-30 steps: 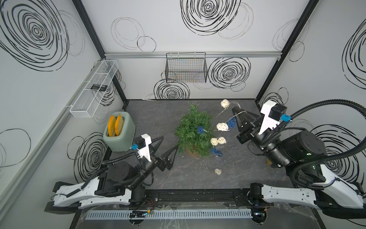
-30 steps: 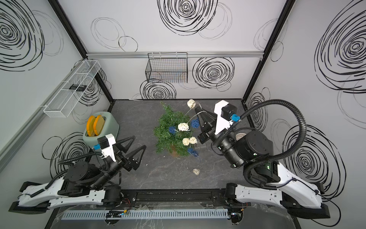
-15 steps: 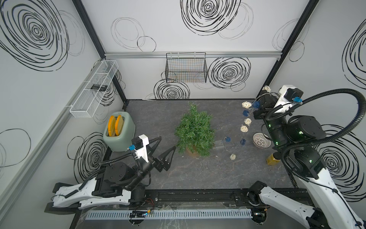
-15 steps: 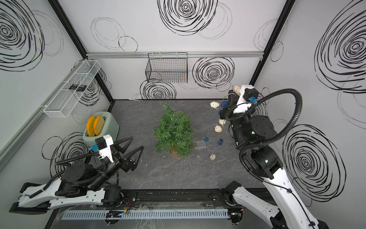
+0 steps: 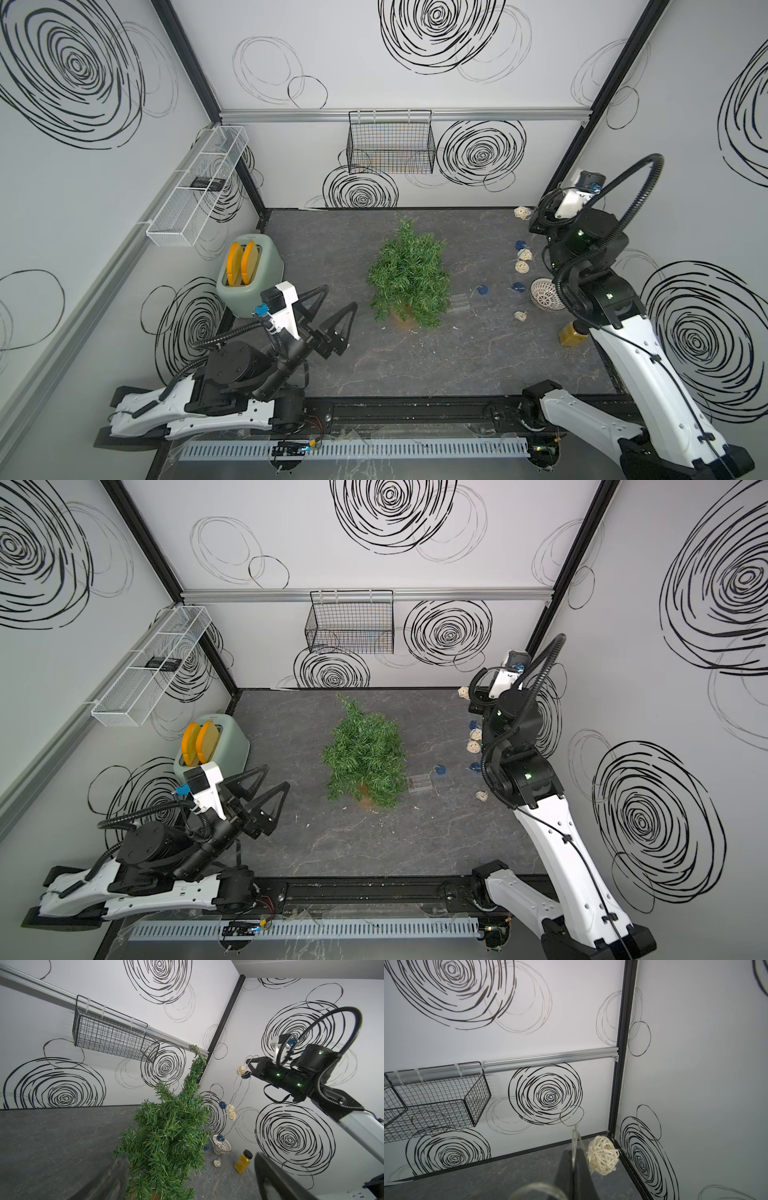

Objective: Remove string lights from the small christmas tree
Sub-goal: Place the light string at the center of the board.

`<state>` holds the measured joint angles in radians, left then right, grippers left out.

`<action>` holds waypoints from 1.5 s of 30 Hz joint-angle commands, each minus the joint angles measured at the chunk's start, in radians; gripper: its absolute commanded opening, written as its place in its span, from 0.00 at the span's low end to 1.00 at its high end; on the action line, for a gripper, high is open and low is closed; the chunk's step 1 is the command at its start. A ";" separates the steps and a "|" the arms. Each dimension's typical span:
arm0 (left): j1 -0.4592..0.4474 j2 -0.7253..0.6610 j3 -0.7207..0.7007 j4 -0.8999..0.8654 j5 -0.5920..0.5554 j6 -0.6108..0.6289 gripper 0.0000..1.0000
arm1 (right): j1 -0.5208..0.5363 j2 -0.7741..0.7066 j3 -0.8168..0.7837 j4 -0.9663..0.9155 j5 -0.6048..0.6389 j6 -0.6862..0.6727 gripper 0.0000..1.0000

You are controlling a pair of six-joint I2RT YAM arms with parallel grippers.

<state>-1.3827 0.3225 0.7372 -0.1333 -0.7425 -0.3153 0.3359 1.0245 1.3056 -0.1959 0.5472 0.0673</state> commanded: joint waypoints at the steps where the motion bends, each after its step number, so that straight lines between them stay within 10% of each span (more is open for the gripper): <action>1: 0.007 -0.020 -0.011 0.011 -0.025 -0.018 0.96 | -0.030 0.022 -0.052 -0.054 -0.095 0.099 0.00; 16: 0.008 -0.014 -0.006 0.000 -0.040 -0.023 0.96 | -0.032 0.089 -0.606 0.047 -0.501 0.398 0.02; 20: 0.008 -0.017 -0.010 0.002 -0.042 -0.024 0.96 | -0.032 0.105 -0.644 0.004 -0.546 0.447 0.57; 24: 0.008 -0.016 -0.012 -0.001 -0.043 -0.025 0.96 | -0.022 0.082 -0.684 0.053 -0.638 0.412 0.72; 34: 0.007 -0.023 -0.024 -0.002 -0.055 -0.033 0.96 | 0.151 0.241 -0.752 0.048 -0.512 0.474 0.77; 45: 0.007 -0.049 -0.027 -0.011 -0.071 -0.045 0.96 | 0.080 0.351 -0.777 0.023 -0.356 0.598 0.74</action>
<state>-1.3788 0.2840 0.7177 -0.1638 -0.7887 -0.3408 0.4389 1.3563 0.5308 -0.1219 0.1131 0.5926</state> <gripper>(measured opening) 0.962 0.739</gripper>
